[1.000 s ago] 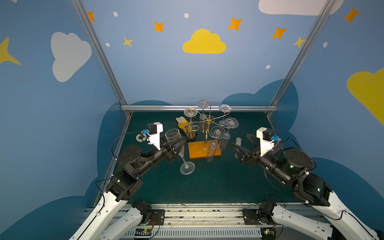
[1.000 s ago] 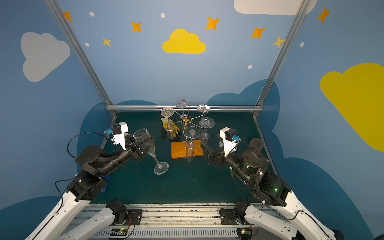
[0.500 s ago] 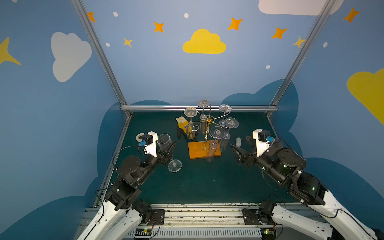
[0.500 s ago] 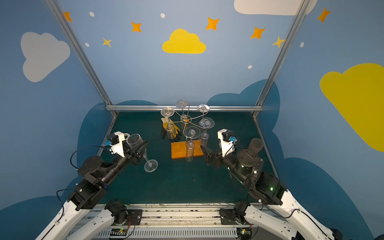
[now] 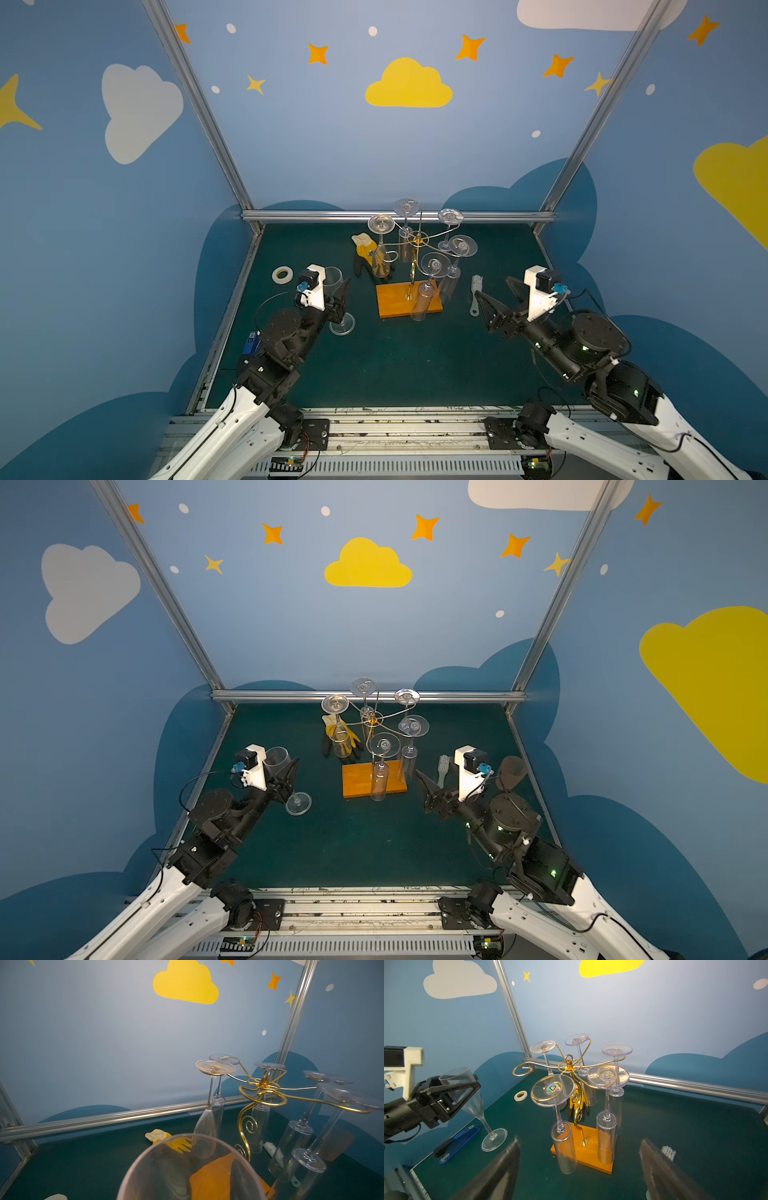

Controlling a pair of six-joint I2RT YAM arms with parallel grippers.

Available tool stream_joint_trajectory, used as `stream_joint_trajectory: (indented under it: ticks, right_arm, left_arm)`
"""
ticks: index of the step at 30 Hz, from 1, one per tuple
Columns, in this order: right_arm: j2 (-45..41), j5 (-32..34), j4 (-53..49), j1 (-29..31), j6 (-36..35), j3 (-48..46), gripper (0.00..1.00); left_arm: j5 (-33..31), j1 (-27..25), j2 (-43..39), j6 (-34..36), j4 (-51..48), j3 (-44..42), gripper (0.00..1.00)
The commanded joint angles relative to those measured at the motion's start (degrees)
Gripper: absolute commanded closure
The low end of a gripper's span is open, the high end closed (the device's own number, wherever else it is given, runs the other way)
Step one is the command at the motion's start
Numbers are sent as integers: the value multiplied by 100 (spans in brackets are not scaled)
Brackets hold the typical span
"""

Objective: Take the wine glass off the wine glass rack

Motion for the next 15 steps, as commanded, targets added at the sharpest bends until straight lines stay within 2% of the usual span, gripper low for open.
stream_joint_trajectory:
  ticks: [1,15]
  right_arm:
    - [-119,212,91,-27,48,-134,11]
    - [-236,394,-93,-37,-127,-28,11]
  left_arm:
    - [-311,24,138,156,782,-67,52]
    - [-399,551,1363,329,1868,-164,51]
